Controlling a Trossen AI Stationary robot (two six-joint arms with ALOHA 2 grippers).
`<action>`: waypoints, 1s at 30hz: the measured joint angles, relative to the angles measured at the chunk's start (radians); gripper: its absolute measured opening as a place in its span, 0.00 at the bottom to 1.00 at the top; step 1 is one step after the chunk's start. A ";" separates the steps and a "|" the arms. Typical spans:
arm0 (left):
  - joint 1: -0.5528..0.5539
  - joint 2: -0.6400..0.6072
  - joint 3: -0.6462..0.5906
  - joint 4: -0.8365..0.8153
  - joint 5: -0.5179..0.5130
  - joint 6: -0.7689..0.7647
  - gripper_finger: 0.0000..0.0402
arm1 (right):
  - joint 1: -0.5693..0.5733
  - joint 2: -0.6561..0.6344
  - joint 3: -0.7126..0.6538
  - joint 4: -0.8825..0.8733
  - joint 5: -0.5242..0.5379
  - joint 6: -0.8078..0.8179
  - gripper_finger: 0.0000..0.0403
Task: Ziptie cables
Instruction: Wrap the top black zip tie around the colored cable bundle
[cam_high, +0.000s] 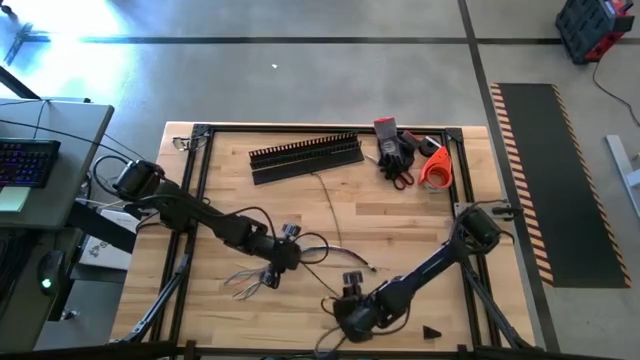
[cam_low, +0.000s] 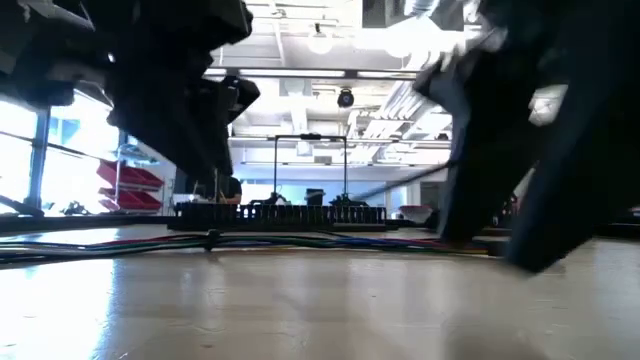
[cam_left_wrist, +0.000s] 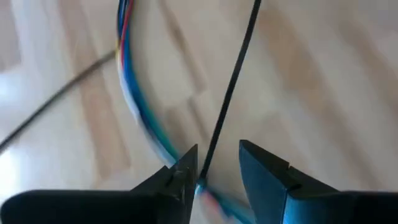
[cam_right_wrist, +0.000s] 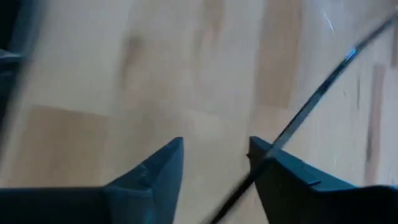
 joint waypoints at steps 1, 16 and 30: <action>0.000 0.006 0.000 0.037 0.014 0.000 0.23 | 0.008 0.000 0.017 -0.010 0.000 -0.013 0.45; 0.024 0.226 0.000 0.331 0.132 -0.009 0.23 | 0.050 -0.221 -0.288 -0.037 0.180 0.322 0.36; -0.021 0.082 -0.001 0.066 0.156 -0.005 0.23 | -0.057 -0.303 -0.599 0.244 0.100 0.354 0.33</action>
